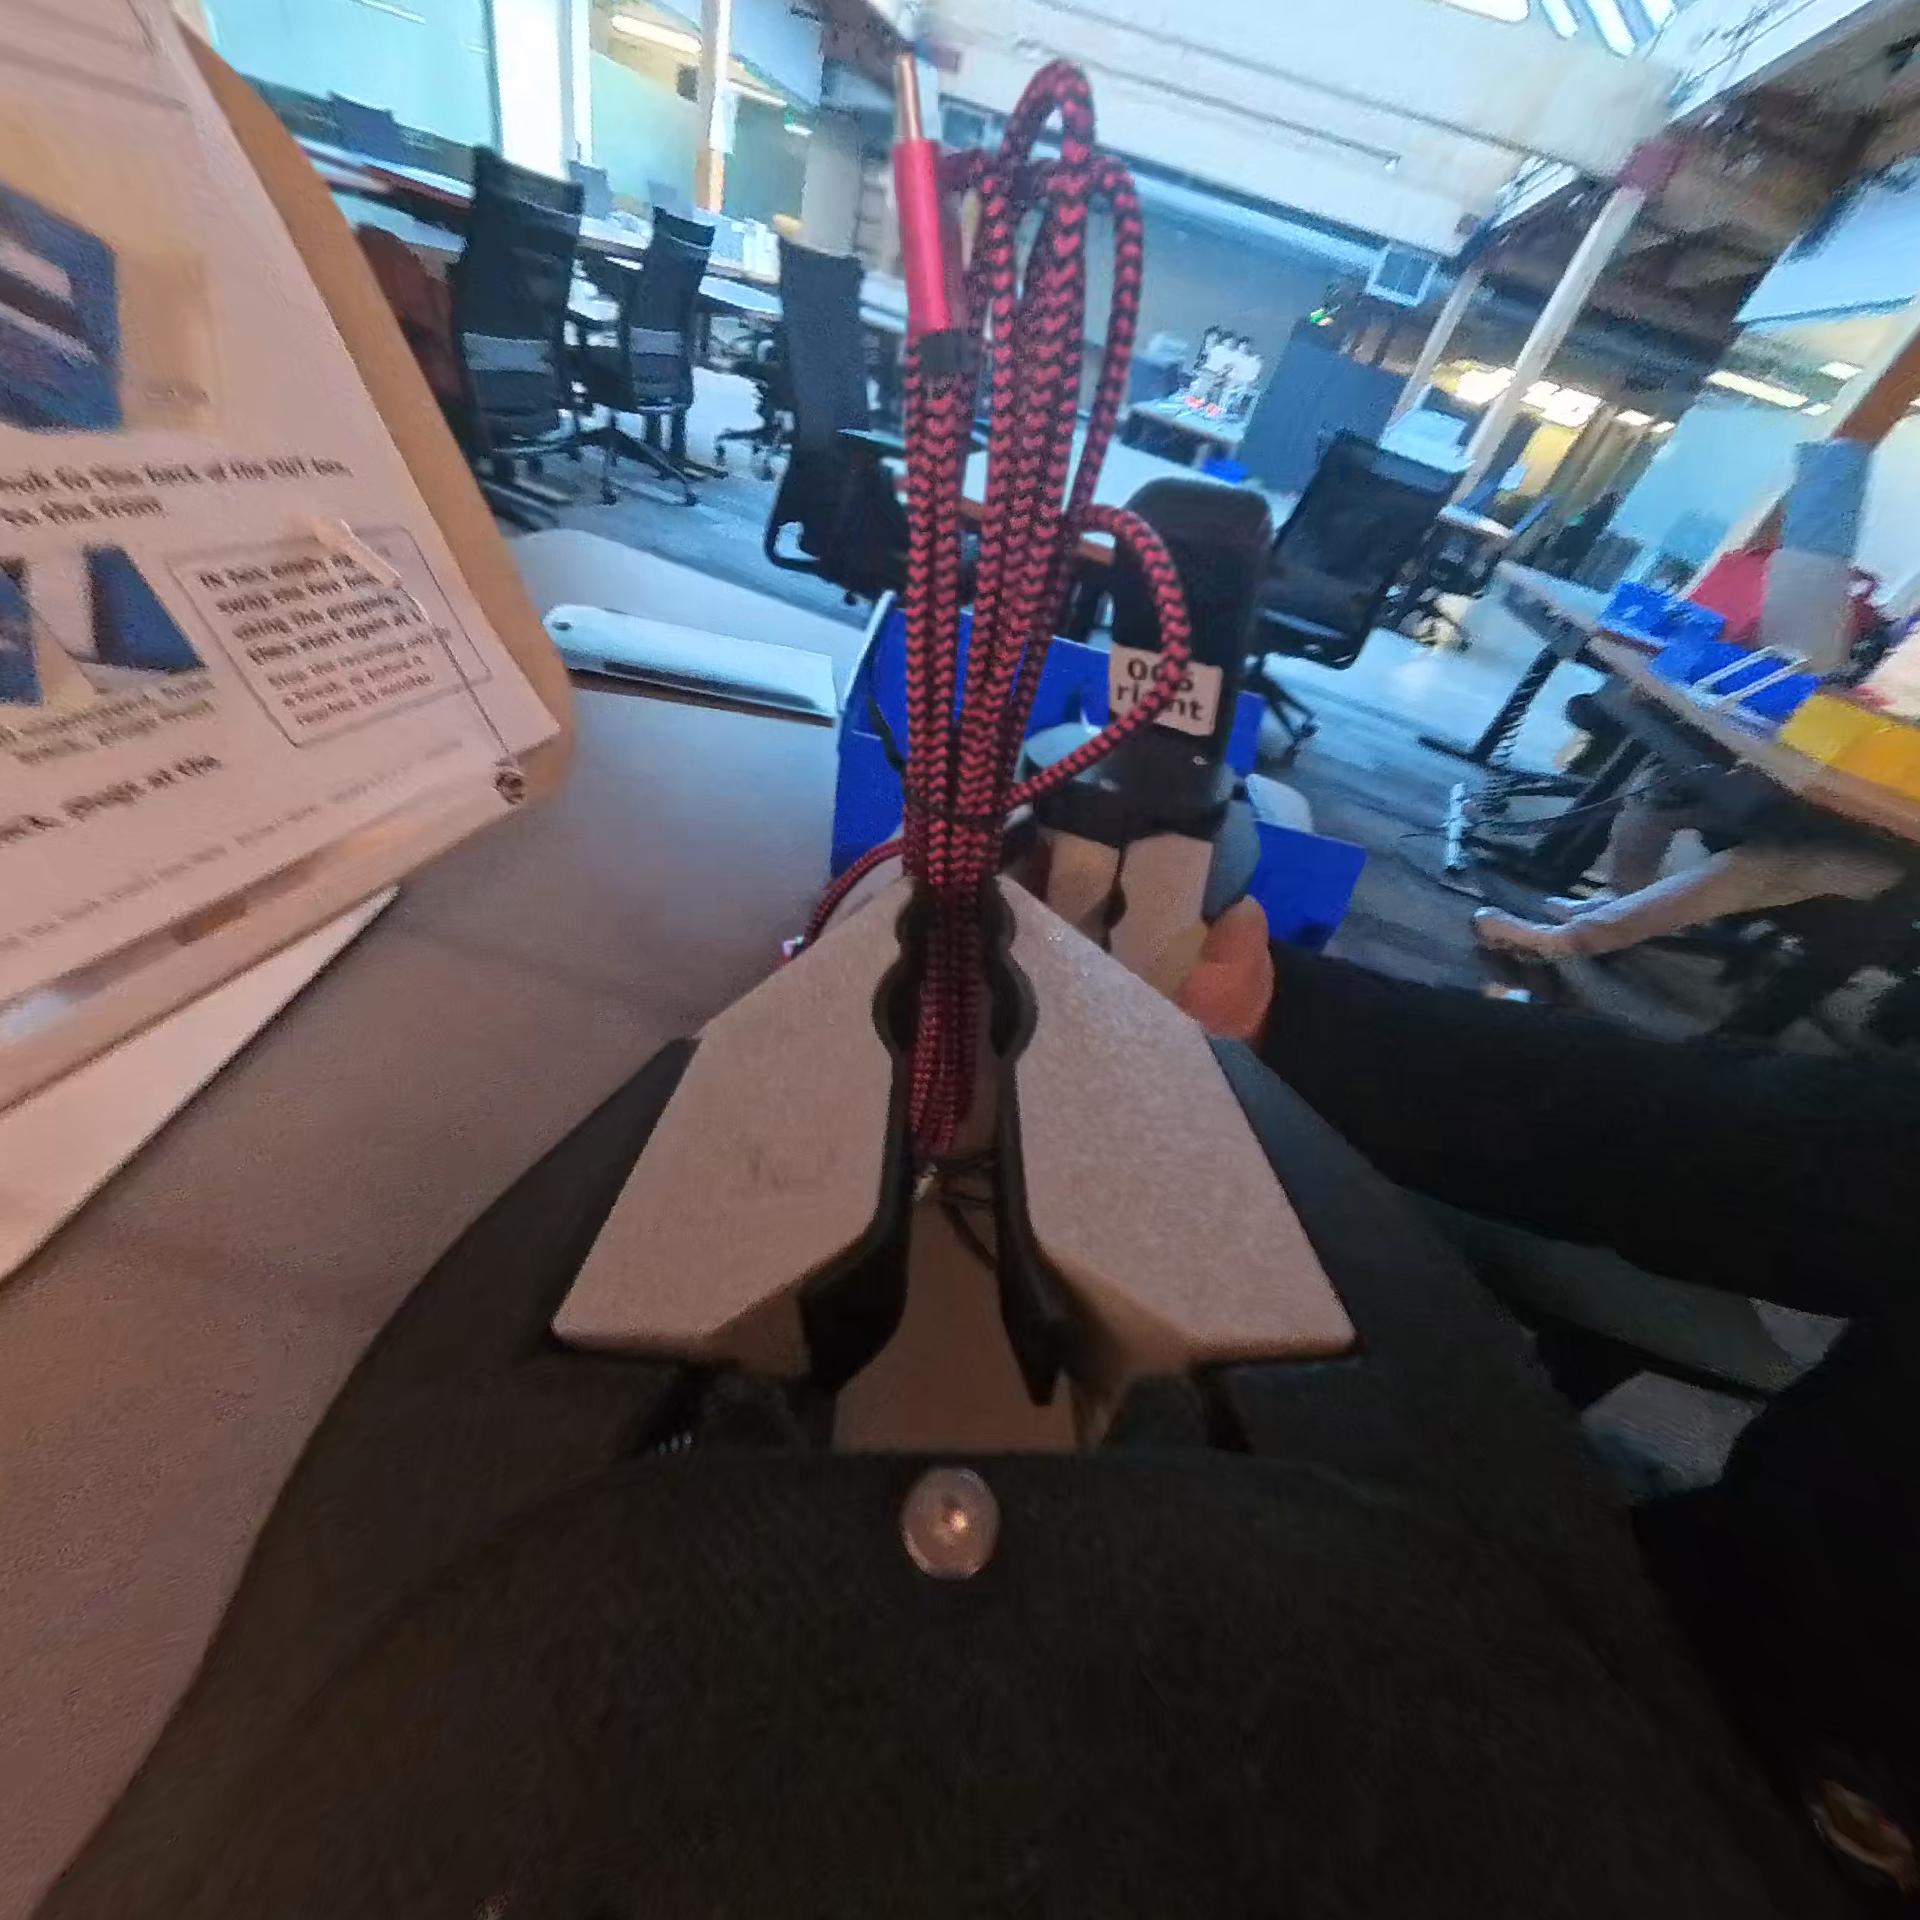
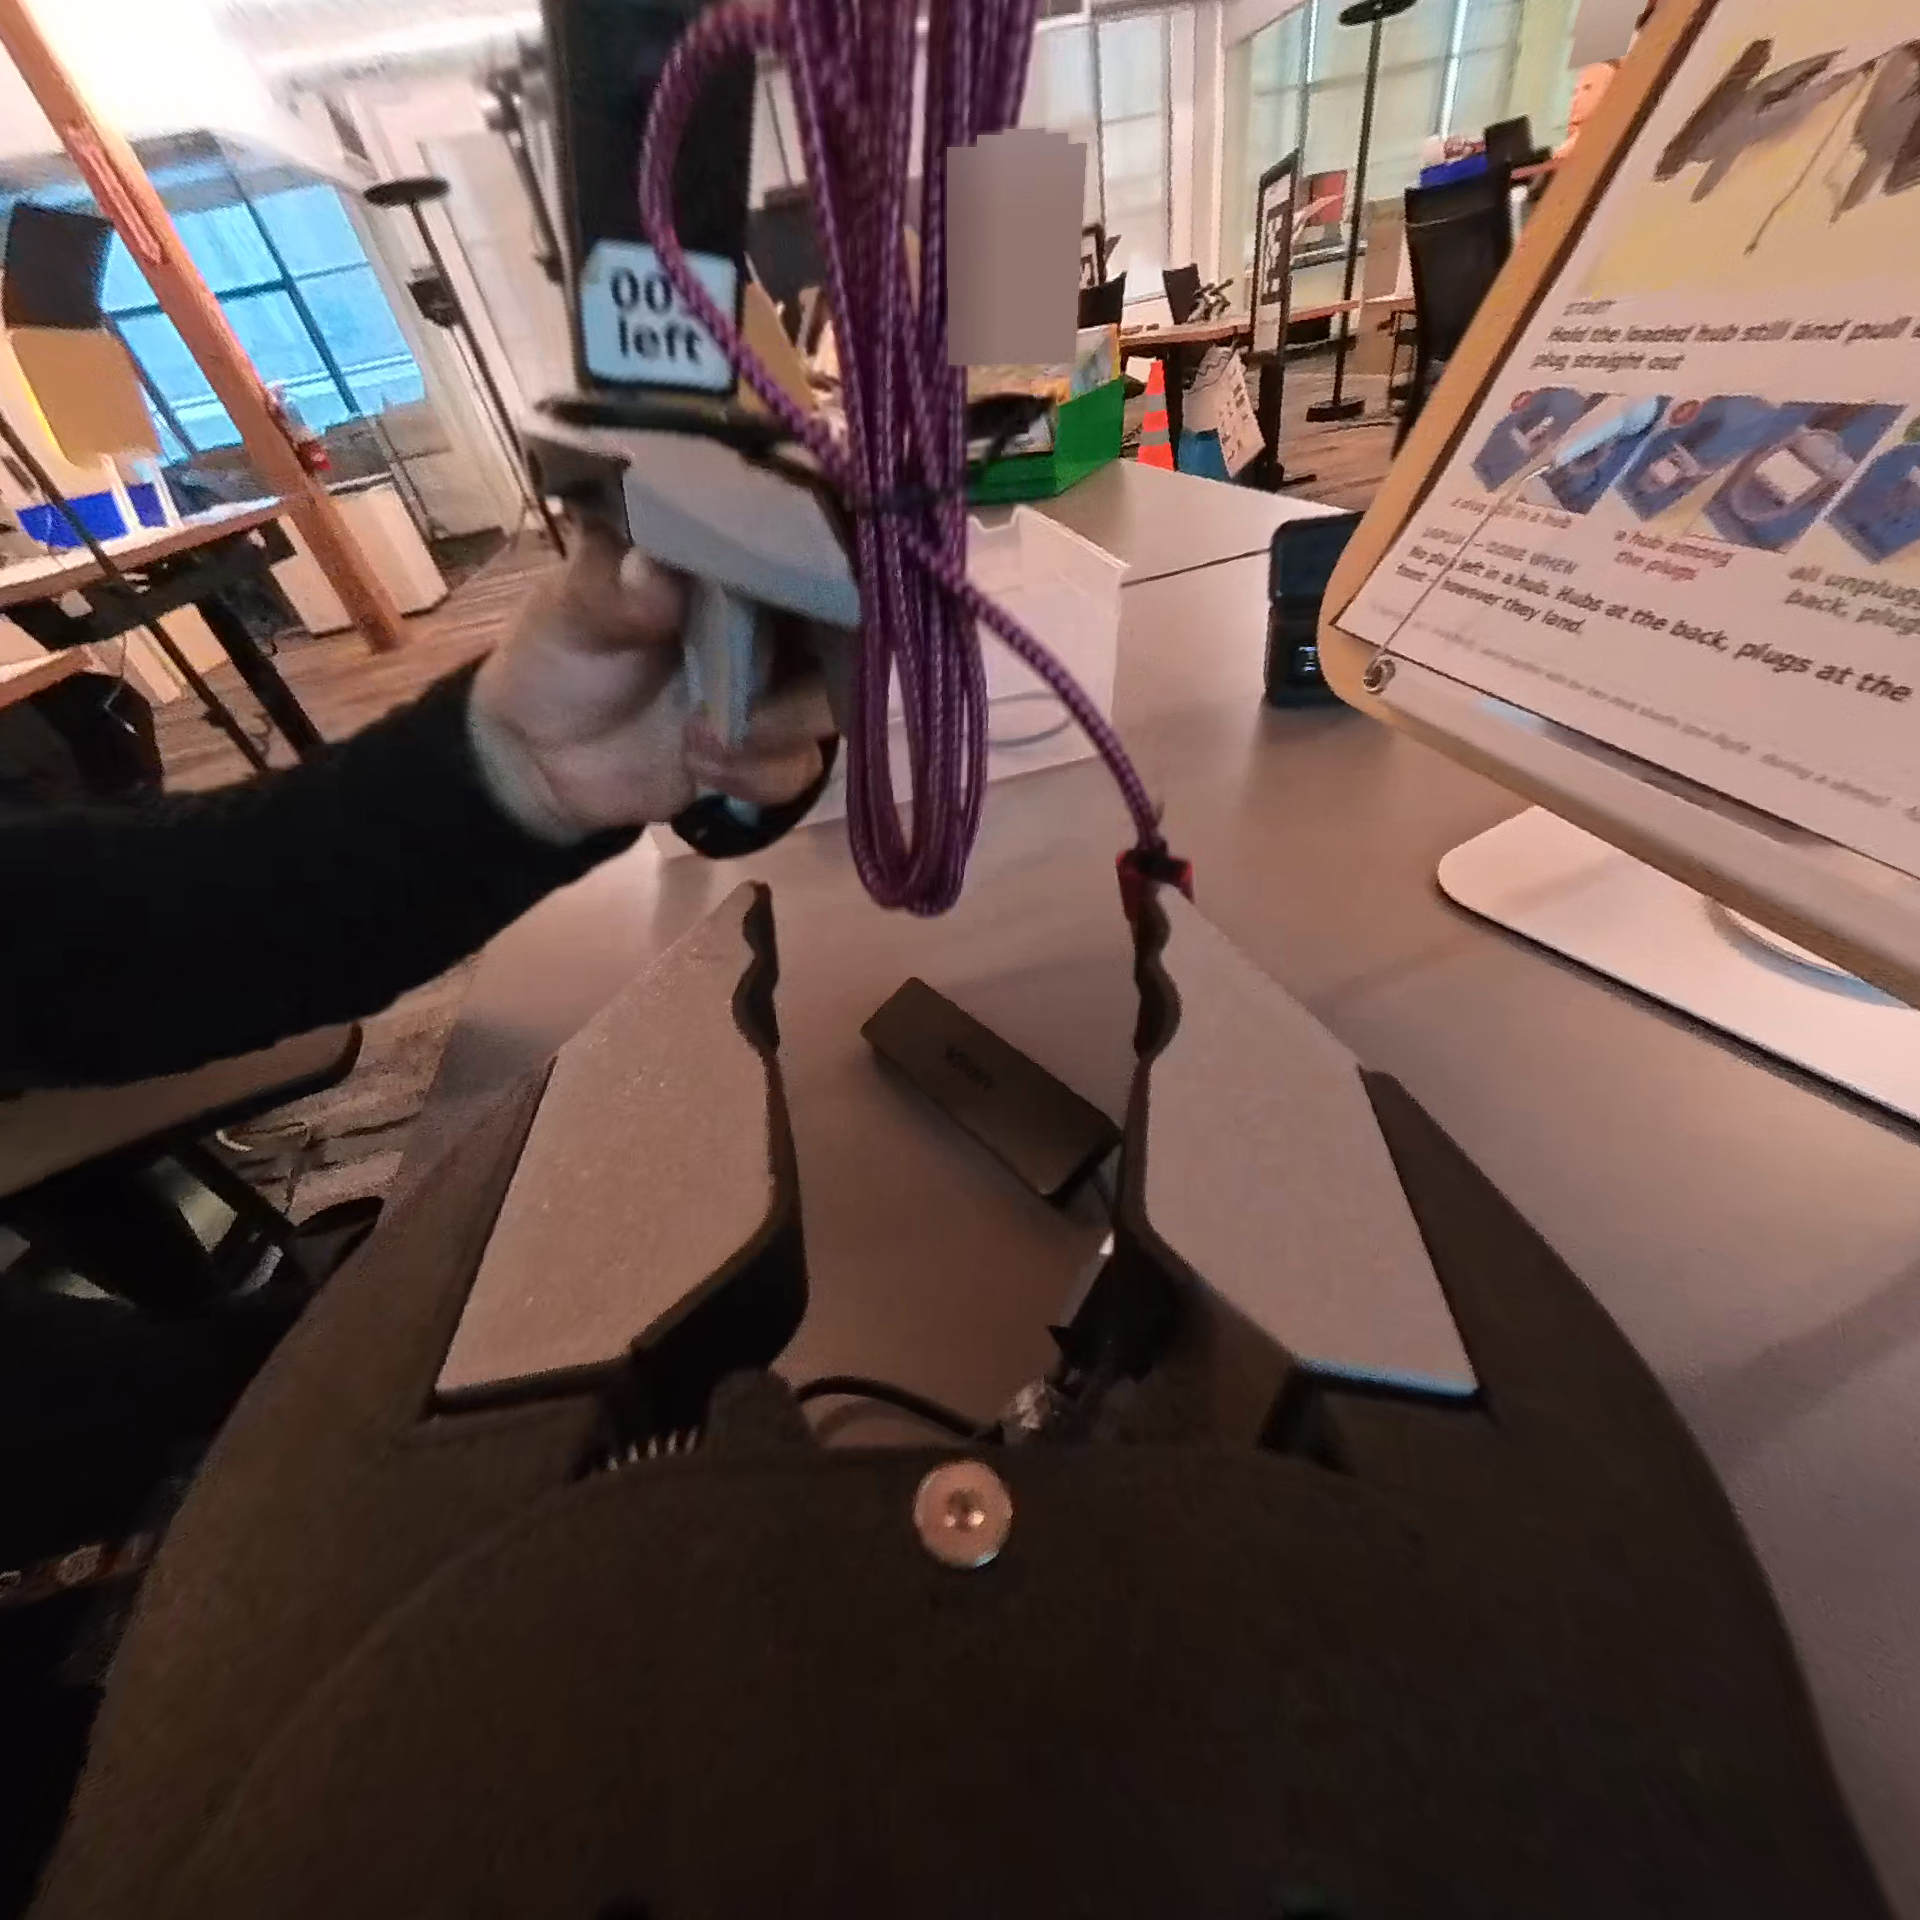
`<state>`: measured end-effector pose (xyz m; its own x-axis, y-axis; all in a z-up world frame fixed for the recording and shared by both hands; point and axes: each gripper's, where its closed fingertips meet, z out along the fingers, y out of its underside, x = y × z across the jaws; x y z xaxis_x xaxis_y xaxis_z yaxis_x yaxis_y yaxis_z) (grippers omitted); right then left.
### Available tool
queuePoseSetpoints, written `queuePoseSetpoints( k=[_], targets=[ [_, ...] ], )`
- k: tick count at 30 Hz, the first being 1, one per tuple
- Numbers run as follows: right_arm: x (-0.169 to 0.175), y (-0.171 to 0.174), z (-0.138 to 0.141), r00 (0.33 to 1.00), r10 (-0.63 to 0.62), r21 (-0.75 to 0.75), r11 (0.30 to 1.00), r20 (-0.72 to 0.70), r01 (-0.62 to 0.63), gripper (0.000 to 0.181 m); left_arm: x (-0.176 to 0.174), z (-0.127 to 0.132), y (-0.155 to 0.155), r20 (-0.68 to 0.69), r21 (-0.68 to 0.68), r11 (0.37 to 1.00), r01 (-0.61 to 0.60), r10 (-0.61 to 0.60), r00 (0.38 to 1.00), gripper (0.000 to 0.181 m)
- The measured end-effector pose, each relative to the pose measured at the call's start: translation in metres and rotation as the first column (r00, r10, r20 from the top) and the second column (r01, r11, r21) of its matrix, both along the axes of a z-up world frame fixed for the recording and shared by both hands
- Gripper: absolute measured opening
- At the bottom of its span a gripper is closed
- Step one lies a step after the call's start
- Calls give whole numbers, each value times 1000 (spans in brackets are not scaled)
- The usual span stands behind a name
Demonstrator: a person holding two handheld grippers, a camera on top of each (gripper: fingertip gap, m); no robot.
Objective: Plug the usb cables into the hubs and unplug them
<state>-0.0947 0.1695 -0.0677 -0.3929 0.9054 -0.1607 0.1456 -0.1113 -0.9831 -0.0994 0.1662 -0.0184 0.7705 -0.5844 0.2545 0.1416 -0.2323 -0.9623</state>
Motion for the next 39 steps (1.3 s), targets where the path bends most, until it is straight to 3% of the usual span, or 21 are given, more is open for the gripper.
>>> queuePoseSetpoints(
  k=[9, 14, 16, 18, 19, 22, 27, 33, 39],
  targets=[
    [3, 25, 3, 995, -100, -3, 995, 2, 100, 79, -9, -44, 9, 61, -19, 999, 43, -42, 997, 8],
    [-3, 14, -9, 998, -54, 27, 998, 45, 52, 77, 6, -47, -6, 109, -62, 980, 186, -179, 978, 8],
    [-5, -4, -12, 999, 14, 37, 999, 50, -16, 66, 12, -48, -8, 95, -67, 976, 208, -202, 975, 8],
    [-4, -24, -12, 994, 99, 46, 994, 49, -101, 43, 18, -52, -7, 65, -74, 974, 212, -208, 976, 8],
    [-5, -30, -15, 992, 114, 58, 991, 57, -117, 44, 20, -57, -6, 44, -84, 974, 210, -207, 977, 8],
    [-8, -28, -25, 994, 54, 152, 986, 96, -68, 33, 27, -66, -6, 41, -112, 966, 233, -230, 972, 8],
    [-4, -24, -15, 998, 4, 166, 986, 69, -15, 31, 31, -55, -4, 127, -70, 964, 255, -245, 961, 8],
    [-6, -15, -18, 996, -50, 199, 979, 68, 35, 27, 24, -57, 0, 74, -59, 978, 201, -197, 978, 11],
    [-3, -13, -12, 998, -40, 159, 987, 42, 33, 23, 22, -52, 0, 110, -40, 976, 213, -207, 972, 11]
  ],
)
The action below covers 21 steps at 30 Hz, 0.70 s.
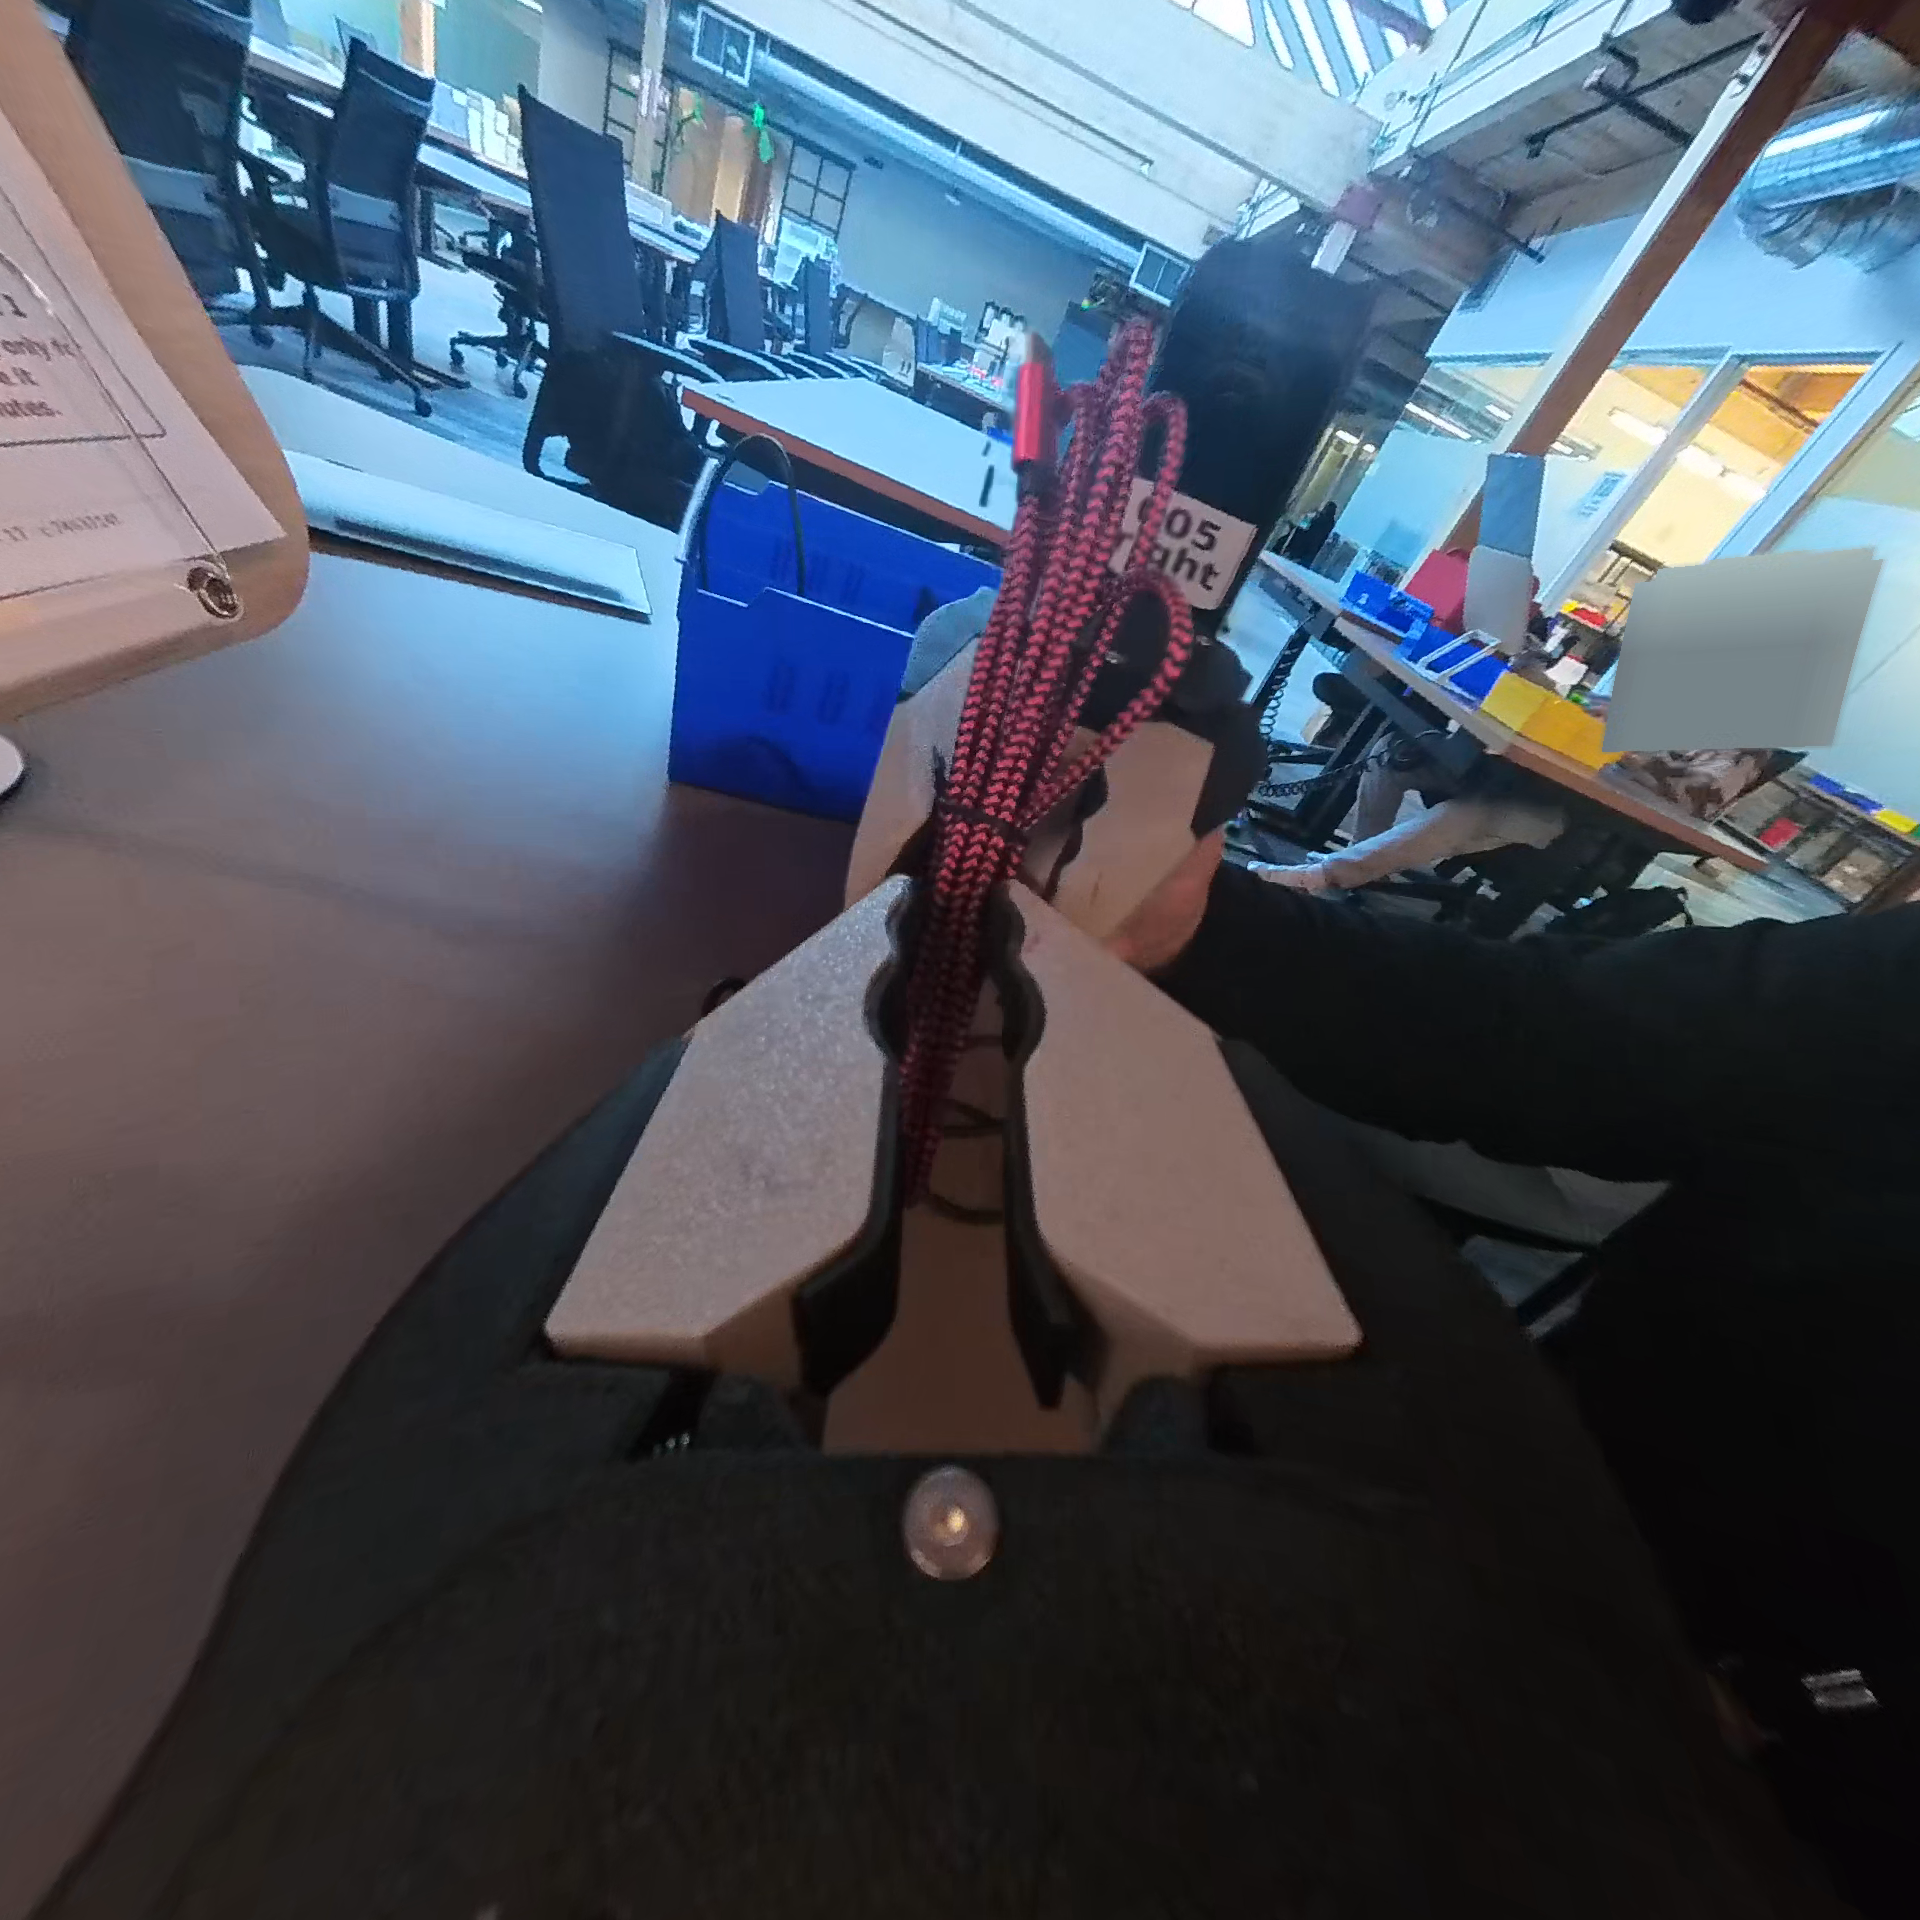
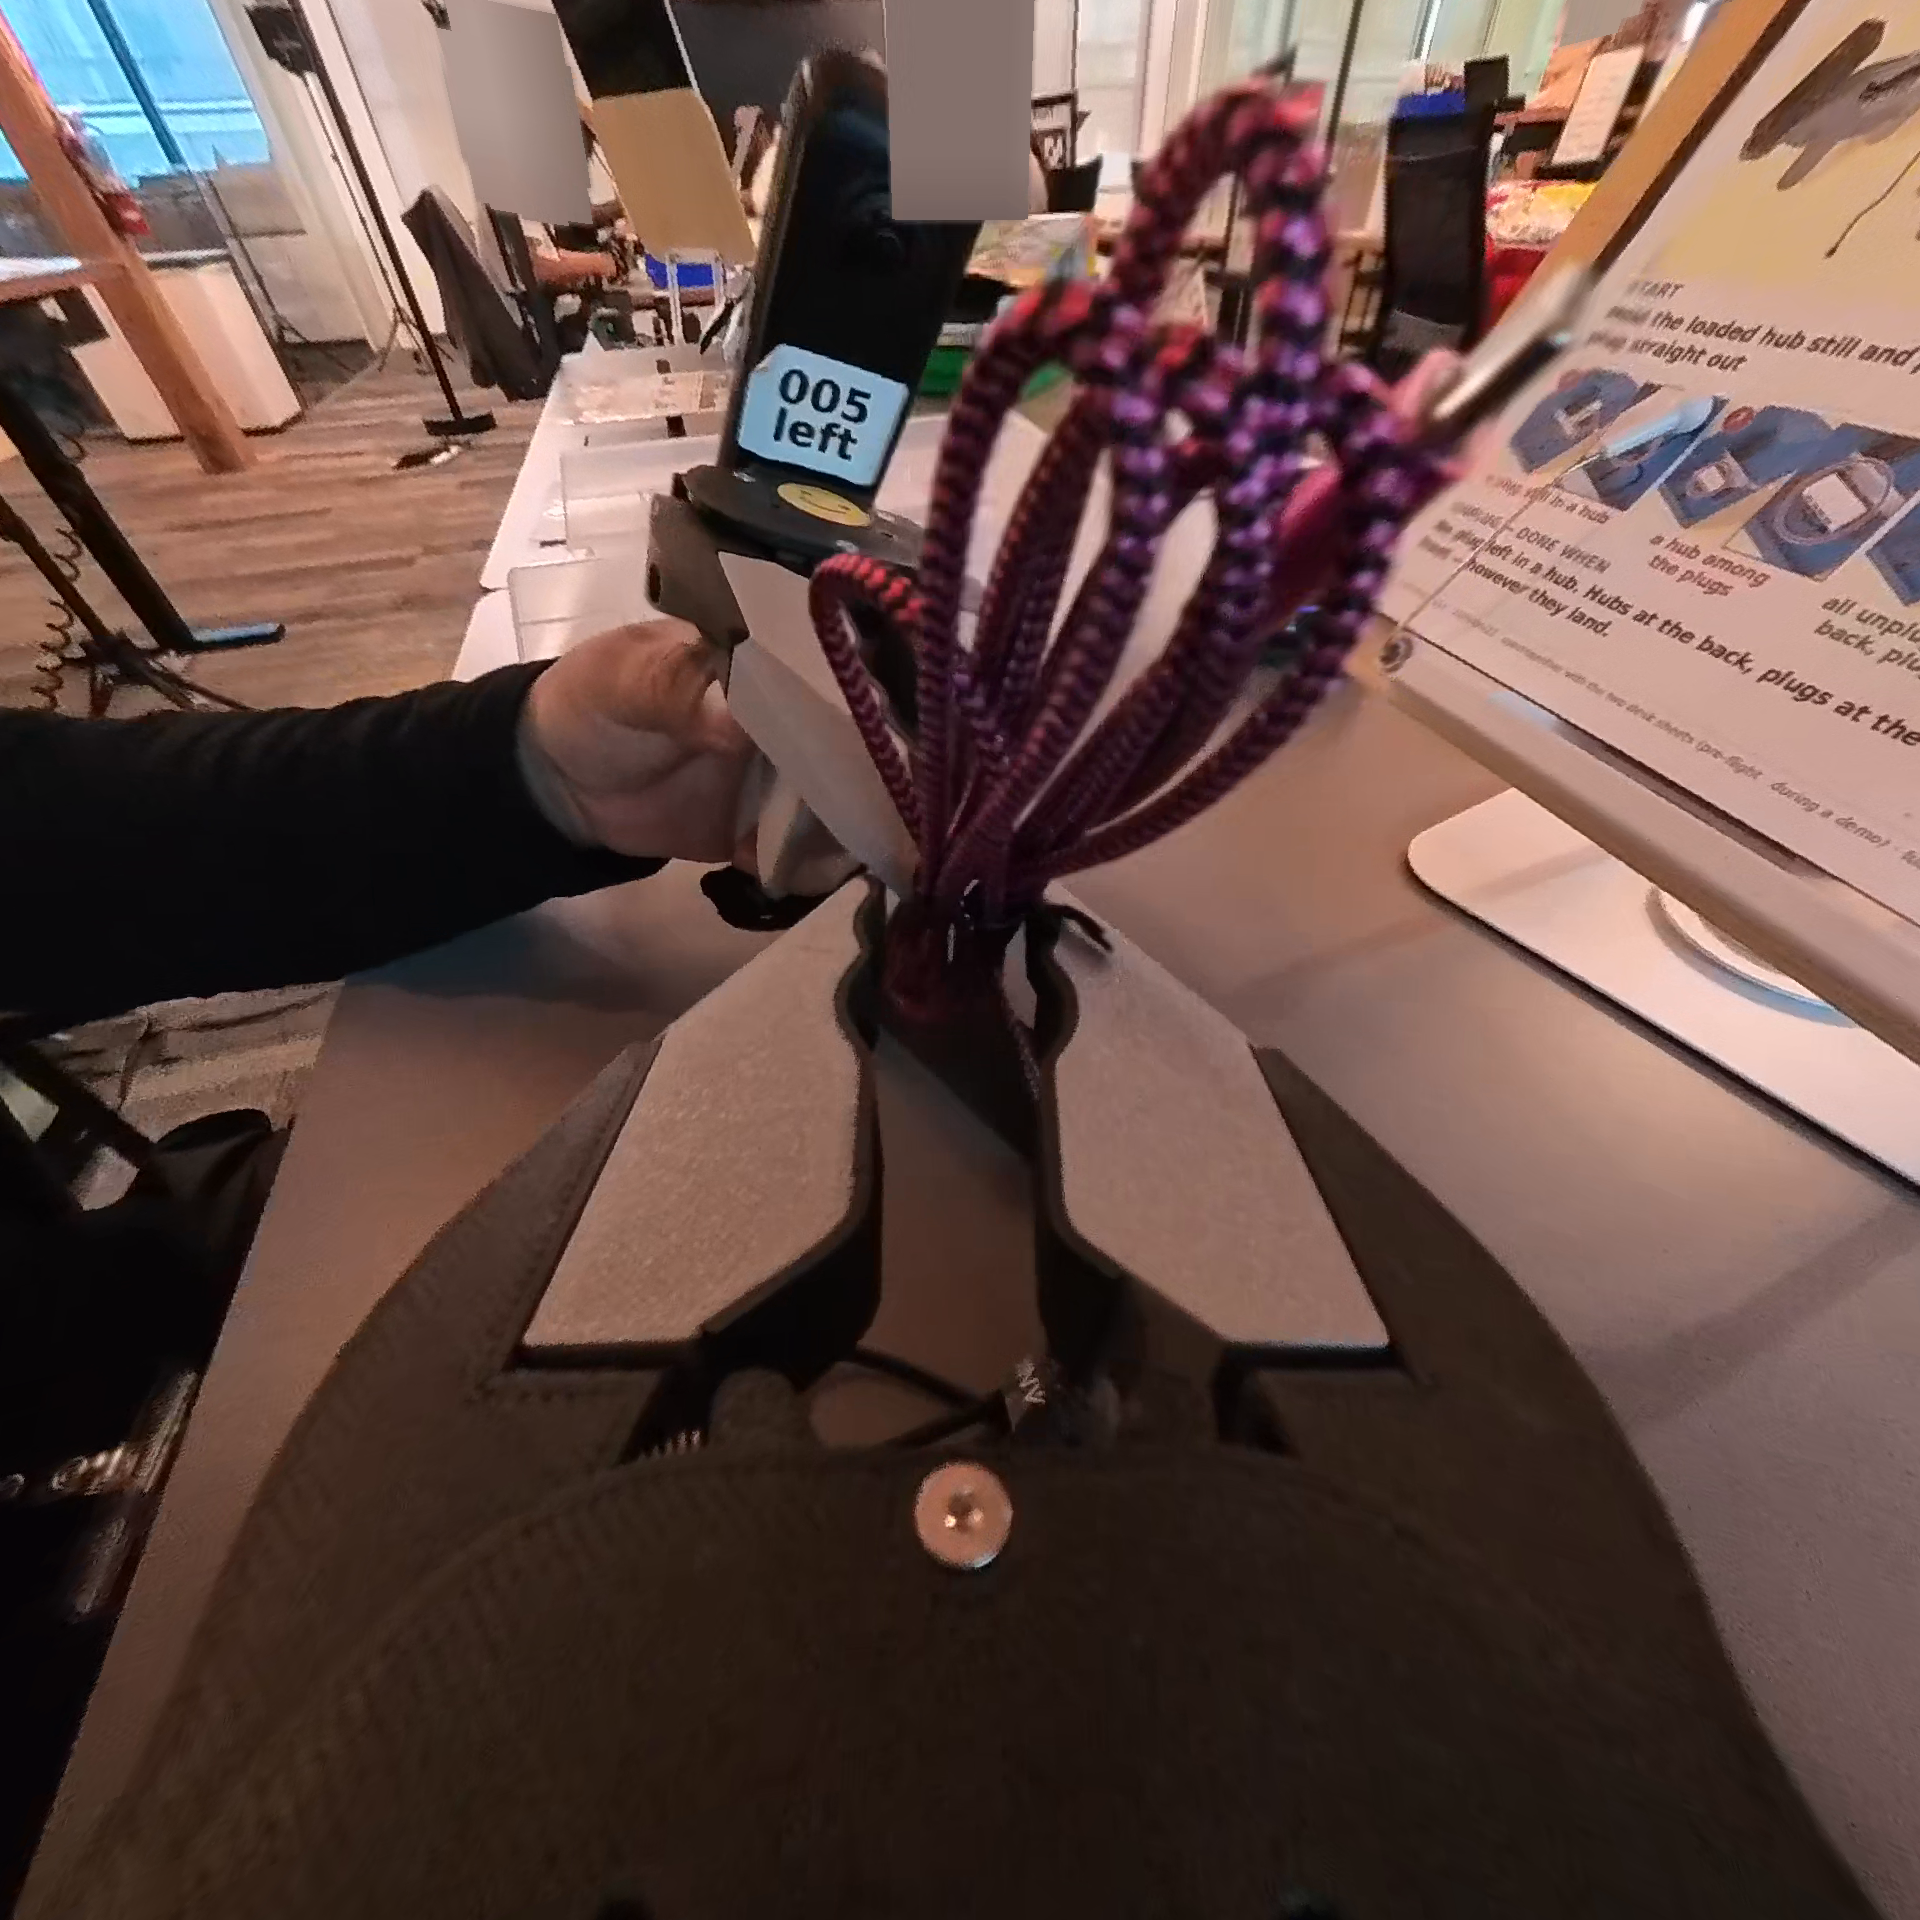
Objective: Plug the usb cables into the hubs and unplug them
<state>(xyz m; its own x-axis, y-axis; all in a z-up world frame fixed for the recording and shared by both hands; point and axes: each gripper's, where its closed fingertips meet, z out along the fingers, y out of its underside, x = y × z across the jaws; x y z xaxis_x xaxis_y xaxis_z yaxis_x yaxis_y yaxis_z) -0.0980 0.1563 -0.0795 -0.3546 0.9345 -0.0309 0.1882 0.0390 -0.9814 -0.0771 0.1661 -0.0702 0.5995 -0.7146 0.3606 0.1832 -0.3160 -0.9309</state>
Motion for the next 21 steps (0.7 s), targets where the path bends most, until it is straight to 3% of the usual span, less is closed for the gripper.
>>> queuePoseSetpoints(
  k=[3, 5, 10, 14, 17, 21],
  targets=[
    [3, 4, 6, 999, -12, -14, 1000, -32, 12, 16, -3, 6, -1, 20, 19, 1000, -9, 9, 1000, 12],
    [4, 8, 11, 998, -30, -28, 999, -55, 29, 15, -12, 8, 3, 20, 26, 998, -60, 60, 998, 23],
    [10, 22, 23, 991, -81, -71, 995, -109, 74, 15, -25, 12, 5, 51, 25, 994, -105, 103, 993, 22],
    [17, 53, 31, 953, -263, -24, 965, -148, 262, 15, -30, 5, 9, 10, 10, 990, -143, 143, 990, 26],
    [27, 74, 43, 880, -415, 24, 902, -231, 432, 15, -26, 1, 10, -13, 5, 990, -140, 140, 990, 26],
    [39, 93, 50, 808, -525, 21, 835, -268, 550, 15, -22, -9, 12, -55, -19, 990, -137, 136, 989, 27]
  ],
)
